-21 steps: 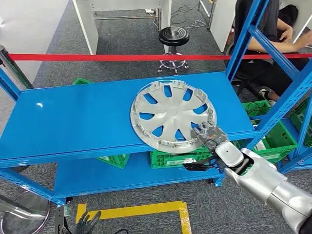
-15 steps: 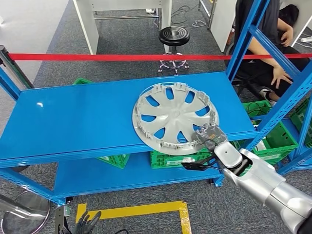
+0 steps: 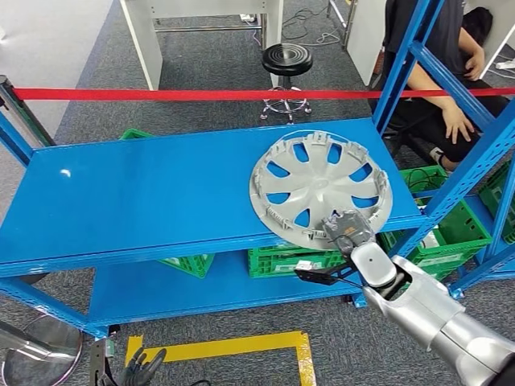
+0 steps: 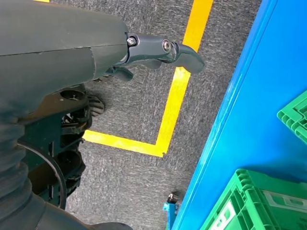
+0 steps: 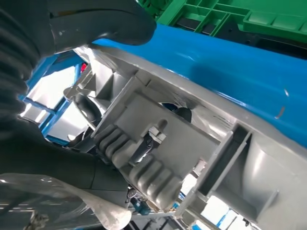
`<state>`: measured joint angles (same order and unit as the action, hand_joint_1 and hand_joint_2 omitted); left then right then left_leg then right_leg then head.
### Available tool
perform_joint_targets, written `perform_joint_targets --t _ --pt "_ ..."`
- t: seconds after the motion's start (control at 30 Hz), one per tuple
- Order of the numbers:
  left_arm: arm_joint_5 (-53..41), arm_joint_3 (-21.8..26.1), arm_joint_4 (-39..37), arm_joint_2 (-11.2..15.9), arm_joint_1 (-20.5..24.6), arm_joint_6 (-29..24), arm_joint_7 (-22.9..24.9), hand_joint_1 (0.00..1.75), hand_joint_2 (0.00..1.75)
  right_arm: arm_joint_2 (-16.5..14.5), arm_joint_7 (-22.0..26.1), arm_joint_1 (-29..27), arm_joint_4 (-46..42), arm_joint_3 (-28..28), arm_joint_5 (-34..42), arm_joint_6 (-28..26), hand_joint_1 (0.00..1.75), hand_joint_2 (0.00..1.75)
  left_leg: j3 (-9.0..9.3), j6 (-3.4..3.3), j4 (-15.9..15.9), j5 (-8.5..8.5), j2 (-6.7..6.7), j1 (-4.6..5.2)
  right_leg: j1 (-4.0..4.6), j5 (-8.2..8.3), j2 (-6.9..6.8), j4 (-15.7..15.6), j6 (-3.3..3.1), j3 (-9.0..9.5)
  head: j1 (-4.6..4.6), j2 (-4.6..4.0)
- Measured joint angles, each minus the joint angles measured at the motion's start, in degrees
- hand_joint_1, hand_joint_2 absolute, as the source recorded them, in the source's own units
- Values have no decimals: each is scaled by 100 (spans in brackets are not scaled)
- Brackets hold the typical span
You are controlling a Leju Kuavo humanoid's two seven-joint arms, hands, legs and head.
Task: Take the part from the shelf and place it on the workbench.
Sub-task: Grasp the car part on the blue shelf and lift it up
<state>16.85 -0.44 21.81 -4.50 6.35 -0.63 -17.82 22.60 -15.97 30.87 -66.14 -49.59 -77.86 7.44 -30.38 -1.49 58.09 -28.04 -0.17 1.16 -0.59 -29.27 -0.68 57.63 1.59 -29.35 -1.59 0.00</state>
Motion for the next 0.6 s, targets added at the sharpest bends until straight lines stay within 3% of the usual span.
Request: perform_joint_targets --t 0.23,0.37,0.6 --pt "1 18 36 13 -74 -12 -41 0 175 -150 -254 -552 -451 563 -91 -569 175 175 -28 0 0 0 -2 0 0 0 -2 2 0 -26 0 0" --pt "0 65 41 19 -187 22 -233 0 175 -225 -209 -1010 -968 1028 -40 -1160 175 175 -49 0 0 0 -5 0 1 -1 -2 3 0 -46 0 0" --pt "0 140 40 21 -245 32 -322 0 175 -293 -150 -1371 -1593 1470 1 -1303 175 175 -72 0 0 0 -6 -1 1 -1 -4 3 0 -67 -1 0"
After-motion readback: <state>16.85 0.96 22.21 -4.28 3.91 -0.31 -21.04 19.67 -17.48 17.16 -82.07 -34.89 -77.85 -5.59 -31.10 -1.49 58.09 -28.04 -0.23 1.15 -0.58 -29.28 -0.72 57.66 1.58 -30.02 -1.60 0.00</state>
